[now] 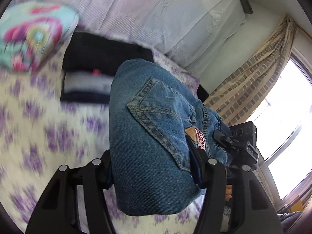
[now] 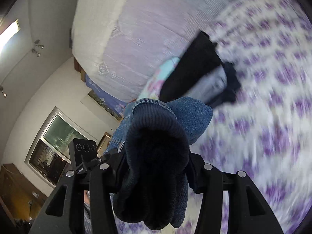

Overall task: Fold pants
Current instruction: 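Carry the folded jeans with both grippers onto the stack of folded clothes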

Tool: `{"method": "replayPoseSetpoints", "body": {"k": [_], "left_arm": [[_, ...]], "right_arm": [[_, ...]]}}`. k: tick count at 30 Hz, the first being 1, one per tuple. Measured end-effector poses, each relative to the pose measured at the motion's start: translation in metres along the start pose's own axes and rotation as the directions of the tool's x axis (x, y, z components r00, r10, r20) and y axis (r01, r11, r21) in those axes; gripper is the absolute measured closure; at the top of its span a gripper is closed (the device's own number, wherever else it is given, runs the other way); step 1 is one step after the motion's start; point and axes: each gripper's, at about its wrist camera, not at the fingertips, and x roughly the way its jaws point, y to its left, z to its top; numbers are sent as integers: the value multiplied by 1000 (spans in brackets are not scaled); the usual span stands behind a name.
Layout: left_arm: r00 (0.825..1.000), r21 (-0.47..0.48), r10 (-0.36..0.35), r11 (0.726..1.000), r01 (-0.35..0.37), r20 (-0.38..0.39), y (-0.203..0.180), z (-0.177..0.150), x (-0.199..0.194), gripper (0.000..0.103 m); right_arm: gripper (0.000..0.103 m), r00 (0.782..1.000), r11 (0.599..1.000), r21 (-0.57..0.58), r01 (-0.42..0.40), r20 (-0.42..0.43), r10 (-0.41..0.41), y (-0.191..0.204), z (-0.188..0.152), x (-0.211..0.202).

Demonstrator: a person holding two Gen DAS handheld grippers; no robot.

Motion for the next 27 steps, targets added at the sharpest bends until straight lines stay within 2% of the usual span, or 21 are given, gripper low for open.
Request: {"method": "replayPoseSetpoints", "body": {"k": [5,8,11,13,17,21,22,24,25,27], "left_arm": [[996,73,3,997,-9,84,-17,98,-10,46],[992,77,12,997,-22,122,-15,151,-11,45],[989,64,26,997,-36,148,-6,190,-3,45],[986,40,40,998,-47,161,9,210,8,45],[986,-35,65,998,-60,155,46,233,36,45],[989,-118,94,990,-80,117,90,234,73,45],[990,-143,99,986,-84,98,102,232,82,45],[992,-212,125,970,-117,27,131,222,109,45],[988,-249,151,956,-153,-28,148,215,128,44],[983,-246,176,952,-184,-52,163,203,149,38]], "right_arm": [[52,999,995,-89,-37,29,39,36,100,21],[52,998,992,-111,-51,26,55,45,149,40],[52,998,991,-116,-61,12,63,44,195,67],[52,999,991,-122,-53,1,54,40,213,85],[52,999,995,-92,-25,-34,22,14,242,128],[52,996,998,-52,24,-86,-28,-19,245,167],[52,994,998,-37,40,-104,-44,-30,244,175],[52,979,992,-13,127,-162,-127,-61,237,199],[50,972,987,3,158,-176,-155,-76,231,207],[47,973,986,29,165,-166,-158,-102,222,216]]}}
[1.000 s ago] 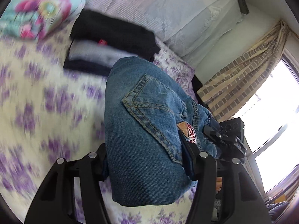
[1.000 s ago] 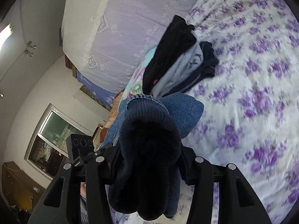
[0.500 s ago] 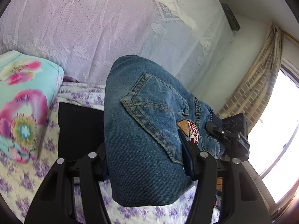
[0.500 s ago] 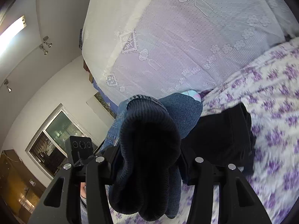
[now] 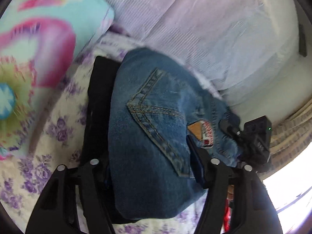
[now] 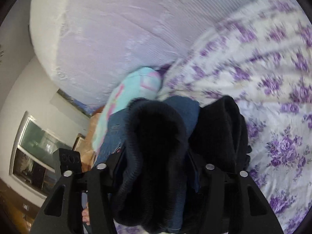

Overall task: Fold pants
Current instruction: 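Carry the folded jeans with both grippers onto the stack of folded clothes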

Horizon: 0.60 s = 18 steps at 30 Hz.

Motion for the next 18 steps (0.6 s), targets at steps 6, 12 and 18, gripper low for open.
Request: {"method": "replayPoseSetpoints", "body": {"k": [6,12,18], "left_arm": [[999,28,-3,1000,2,41,0,1,9,35],[999,40,7,999,-8,46,-9,-4,-3,34],[998,53,27,998,-31,63,-17,-4,-21,34]], "right_arm": [[45,1000,999,14,-29,5,29,-8,0,3],[34,999,1000,-10,0,42,0,9,6,-15],[29,978,993,-81,91,195,-74,49,19,-72]]}}
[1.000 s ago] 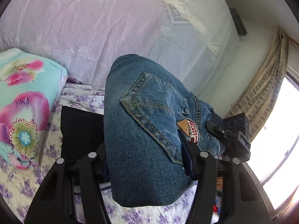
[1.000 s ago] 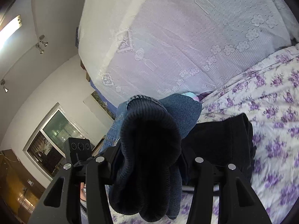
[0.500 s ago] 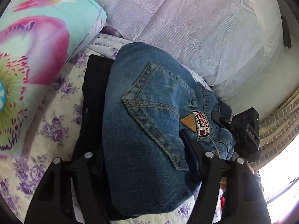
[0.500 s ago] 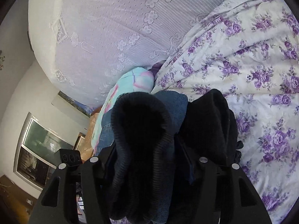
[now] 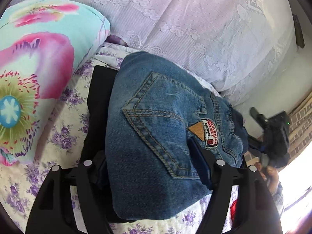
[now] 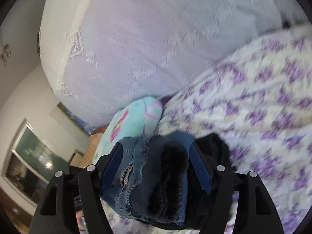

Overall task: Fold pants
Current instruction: 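Carry the folded jeans with both grippers onto the stack of folded clothes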

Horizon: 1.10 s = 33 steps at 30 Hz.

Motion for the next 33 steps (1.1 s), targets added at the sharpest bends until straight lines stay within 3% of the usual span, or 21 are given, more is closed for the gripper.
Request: {"method": "replayPoseSetpoints", "body": {"k": [2,5,8,10,12,13,15,17,18,20,21,22,24,28,29,33], "left_arm": [[1000,7,25,1000,-25,16,-3,-2,-3,34],[997,28,75,997,-76,24,-8,-7,-3,29],[992,19,116,993,-117,46,-4,-7,-9,25],[987,36,130,990,-134,98,-4,-4,-24,19],[969,44,171,982,-181,178,-6,0,-47,15],[963,57,178,980,-193,201,-10,0,-55,15],[958,153,204,960,-237,202,-29,0,-58,14],[938,305,265,895,-325,222,-60,-9,-47,13],[924,368,295,853,-369,242,-75,-16,-40,11],[894,471,367,760,-448,259,-96,-31,-13,10],[881,486,396,735,-473,259,-101,-37,2,10],[871,478,410,729,-491,270,-101,-39,10,10],[859,433,407,744,-509,310,-99,-46,20,9],[808,416,457,697,-585,370,-101,-57,42,9],[804,416,457,692,-590,381,-102,-58,42,9],[825,402,444,725,-560,349,-98,-55,29,8]], "right_arm": [[21,995,991,-95,95,22,-93,21,2,-7],[16,955,918,-262,297,83,-285,52,-3,1],[16,924,872,-310,378,68,-377,58,-8,25],[16,881,821,-346,454,37,-471,51,-12,52],[12,873,818,-333,469,33,-487,39,-15,65],[9,878,836,-296,461,18,-478,30,-14,69],[7,919,915,-155,372,-79,-387,3,-11,76],[4,949,958,-34,285,-130,-287,-20,-11,79],[4,953,962,-27,272,-130,-273,-24,-12,78],[4,949,954,-74,290,-106,-297,-21,-14,76],[4,941,942,-110,318,-88,-328,-19,-14,76],[4,931,928,-134,347,-73,-359,-18,-14,77],[4,914,905,-164,393,-42,-405,-21,-15,80],[4,926,923,-96,372,-39,-377,-35,-19,84],[4,928,927,-84,366,-34,-370,-36,-20,82],[4,929,922,-114,370,22,-370,-15,-20,63]]}}
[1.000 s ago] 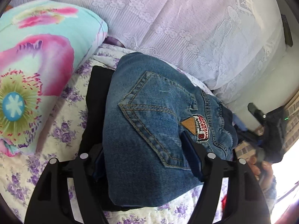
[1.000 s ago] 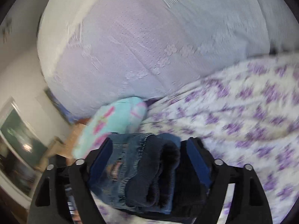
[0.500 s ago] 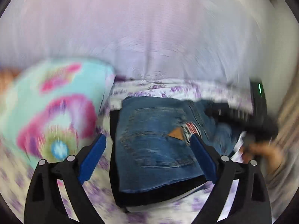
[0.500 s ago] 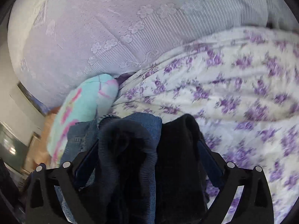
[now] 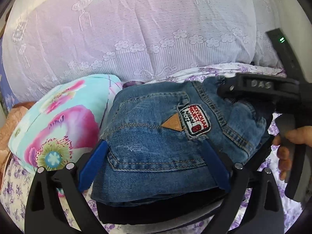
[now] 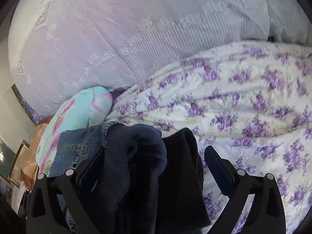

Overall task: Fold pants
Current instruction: 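Carry the folded jeans with both grippers onto the stack of folded clothes, then open both grippers and withdraw from the jeans on the stack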

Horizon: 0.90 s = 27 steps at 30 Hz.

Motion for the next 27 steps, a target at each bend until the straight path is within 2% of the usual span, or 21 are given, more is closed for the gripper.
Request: {"method": "replayPoseSetpoints", "body": {"k": [3,5,8,10,11,14,18,23,27], "left_arm": [[1000,-8,-9,1000,9,-7,4,-3,-1,6],[1000,-36,-23,999,23,-10,9,-4,0,5],[1000,-48,-23,999,23,-4,10,-7,1,4],[1000,-33,-17,999,18,9,7,-9,0,4],[1000,-25,-16,1000,17,13,5,-10,-1,4],[1000,-9,-3,1000,3,17,1,-10,1,4],[1000,-22,-4,1000,5,9,2,-9,1,4],[1000,-37,-12,999,12,1,5,-9,-3,4],[999,-64,-32,997,32,9,11,-11,-17,5]], "right_arm": [[4,996,995,-97,24,88,-16,19,-4,-36],[4,995,983,-181,43,101,-25,32,-14,-54],[4,988,948,-289,131,113,-102,40,-35,-61],[4,981,930,-319,182,118,-151,33,-42,-55],[4,982,933,-312,180,108,-153,24,-46,-49],[4,997,984,-161,73,40,-68,-4,-48,-36],[4,995,977,-192,97,53,-88,4,-49,-37],[4,997,987,-144,70,42,-64,3,-53,-42],[4,993,990,-119,76,104,-64,12,-58,-66]]}}
